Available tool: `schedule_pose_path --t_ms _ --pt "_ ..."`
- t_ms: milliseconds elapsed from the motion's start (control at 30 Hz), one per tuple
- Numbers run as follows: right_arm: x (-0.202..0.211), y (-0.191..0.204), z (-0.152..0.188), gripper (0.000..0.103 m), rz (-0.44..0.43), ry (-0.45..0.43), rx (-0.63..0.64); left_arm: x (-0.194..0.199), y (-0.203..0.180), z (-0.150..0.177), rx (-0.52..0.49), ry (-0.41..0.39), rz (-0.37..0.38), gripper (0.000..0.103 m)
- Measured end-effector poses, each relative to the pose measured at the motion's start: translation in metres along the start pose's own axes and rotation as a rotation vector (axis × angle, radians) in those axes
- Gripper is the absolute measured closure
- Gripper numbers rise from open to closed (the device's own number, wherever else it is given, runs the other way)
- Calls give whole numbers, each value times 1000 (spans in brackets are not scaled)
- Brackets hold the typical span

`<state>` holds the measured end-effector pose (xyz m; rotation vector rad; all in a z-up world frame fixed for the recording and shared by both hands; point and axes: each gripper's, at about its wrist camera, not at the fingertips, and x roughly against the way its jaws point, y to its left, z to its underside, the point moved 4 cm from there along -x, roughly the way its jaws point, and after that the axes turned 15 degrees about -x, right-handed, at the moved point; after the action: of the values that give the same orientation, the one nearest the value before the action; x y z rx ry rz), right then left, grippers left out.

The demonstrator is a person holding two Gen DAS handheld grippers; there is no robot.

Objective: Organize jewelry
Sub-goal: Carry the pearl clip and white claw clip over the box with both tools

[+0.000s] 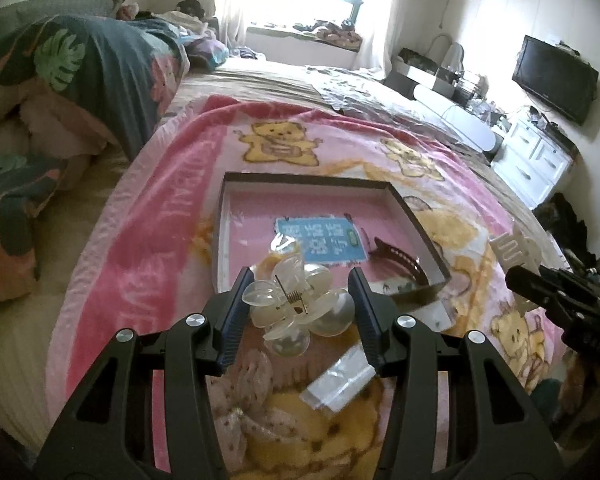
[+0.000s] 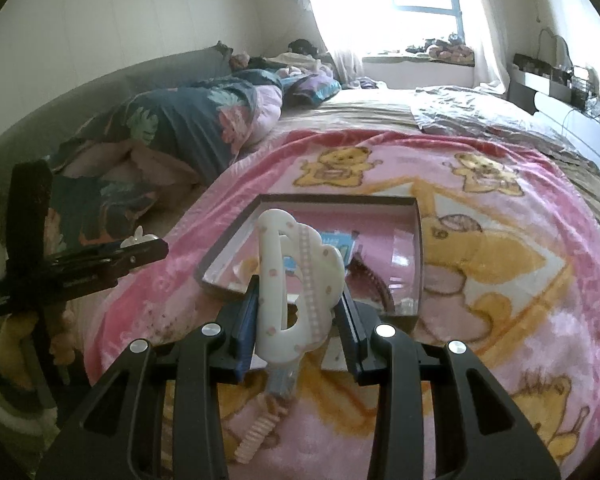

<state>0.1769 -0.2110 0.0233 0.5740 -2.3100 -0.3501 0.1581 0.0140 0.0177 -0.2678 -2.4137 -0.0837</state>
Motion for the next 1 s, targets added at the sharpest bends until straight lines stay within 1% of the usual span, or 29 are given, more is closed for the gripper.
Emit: schedule_pose_path --t_ms 233,500,733,1000 --pt "-5 -7 -22 69 7 -31 -8 -11 -3 -19 -14 -8 4 63" --pt "-11 -19 -44 69 15 -62 -23 -27 -11 -34 -36 -6 10 63" --pt "-23 -27 -57 69 19 -69 -27 -50 -17 -41 -44 21 17 63" --pt "-45 -40 -70 69 29 -61 -31 -79 -25 -40 -58 68 26 63"
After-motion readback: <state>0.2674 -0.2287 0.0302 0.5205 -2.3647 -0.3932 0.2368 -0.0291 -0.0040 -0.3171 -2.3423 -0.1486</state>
